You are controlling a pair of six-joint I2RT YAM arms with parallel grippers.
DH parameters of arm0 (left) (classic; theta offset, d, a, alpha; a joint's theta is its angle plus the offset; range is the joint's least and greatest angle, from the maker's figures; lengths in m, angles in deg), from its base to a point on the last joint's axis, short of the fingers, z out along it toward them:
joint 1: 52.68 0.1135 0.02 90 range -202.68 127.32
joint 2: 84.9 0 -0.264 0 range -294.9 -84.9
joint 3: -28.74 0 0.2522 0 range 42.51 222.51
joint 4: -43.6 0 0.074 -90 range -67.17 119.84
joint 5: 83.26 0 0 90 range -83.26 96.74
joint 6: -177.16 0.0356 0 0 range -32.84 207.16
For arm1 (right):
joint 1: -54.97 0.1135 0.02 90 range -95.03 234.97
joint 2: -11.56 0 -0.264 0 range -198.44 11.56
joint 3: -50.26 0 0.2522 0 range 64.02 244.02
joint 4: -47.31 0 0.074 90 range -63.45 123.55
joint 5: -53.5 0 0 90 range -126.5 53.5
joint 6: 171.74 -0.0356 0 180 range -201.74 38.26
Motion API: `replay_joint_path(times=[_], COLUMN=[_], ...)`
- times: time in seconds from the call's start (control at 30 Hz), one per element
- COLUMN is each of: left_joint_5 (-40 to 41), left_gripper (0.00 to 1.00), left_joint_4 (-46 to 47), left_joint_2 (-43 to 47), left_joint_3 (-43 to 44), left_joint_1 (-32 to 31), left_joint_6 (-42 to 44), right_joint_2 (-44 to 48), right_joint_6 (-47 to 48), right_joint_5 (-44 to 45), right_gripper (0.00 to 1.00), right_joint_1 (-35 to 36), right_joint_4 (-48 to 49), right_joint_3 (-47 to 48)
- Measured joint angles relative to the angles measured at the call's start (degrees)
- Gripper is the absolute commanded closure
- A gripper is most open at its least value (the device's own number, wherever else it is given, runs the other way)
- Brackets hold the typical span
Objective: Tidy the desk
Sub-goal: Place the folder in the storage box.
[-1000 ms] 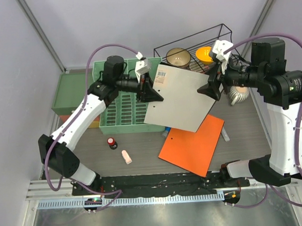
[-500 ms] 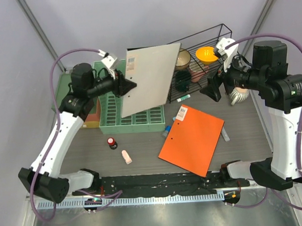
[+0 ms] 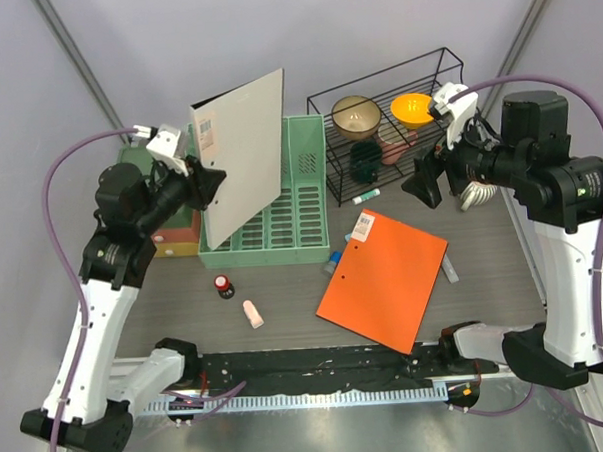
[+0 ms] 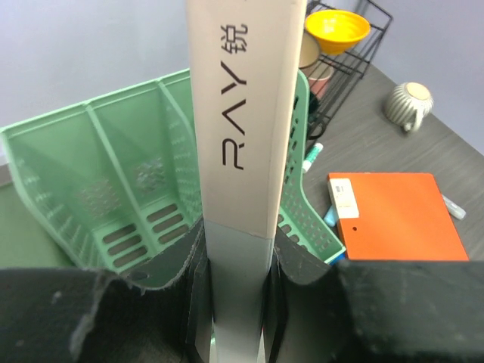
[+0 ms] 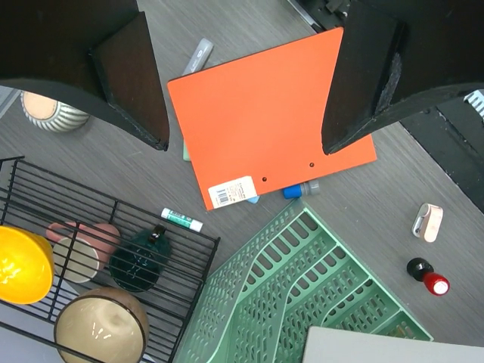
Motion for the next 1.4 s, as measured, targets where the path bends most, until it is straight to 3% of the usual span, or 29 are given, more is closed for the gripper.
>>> replay_joint_path(times=[0.3, 0.6, 0.93, 1.4], left_joint_5=[9.9, 16.15, 18.91, 20.37], left_gripper=[1.0, 1.0, 1.0, 1.0], left_joint_4=[-6.97, -8.94, -5.29, 3.67], left_joint_2=[8.33, 11.17, 8.79, 5.68], left_joint_3=[0.0, -1.01, -8.9, -11.41], left_joint_1=[0.0, 0.0, 0.0, 0.0], left_joint_6=[-0.02, -0.96, -3.08, -5.55], right_joint_2=[0.61, 0.57, 0.2, 0.07], right_joint_6=[-0.28, -1.33, -1.77, -2.75], right_joint_5=[0.66, 0.83, 0.44, -0.02], right_gripper=[0.14, 0.14, 0.14, 0.14], right_joint_1=[0.02, 0.02, 0.02, 0.0], right_joint_4=[1.22, 2.01, 2.43, 2.89], right_joint_3=[-3.87, -5.25, -5.64, -6.4])
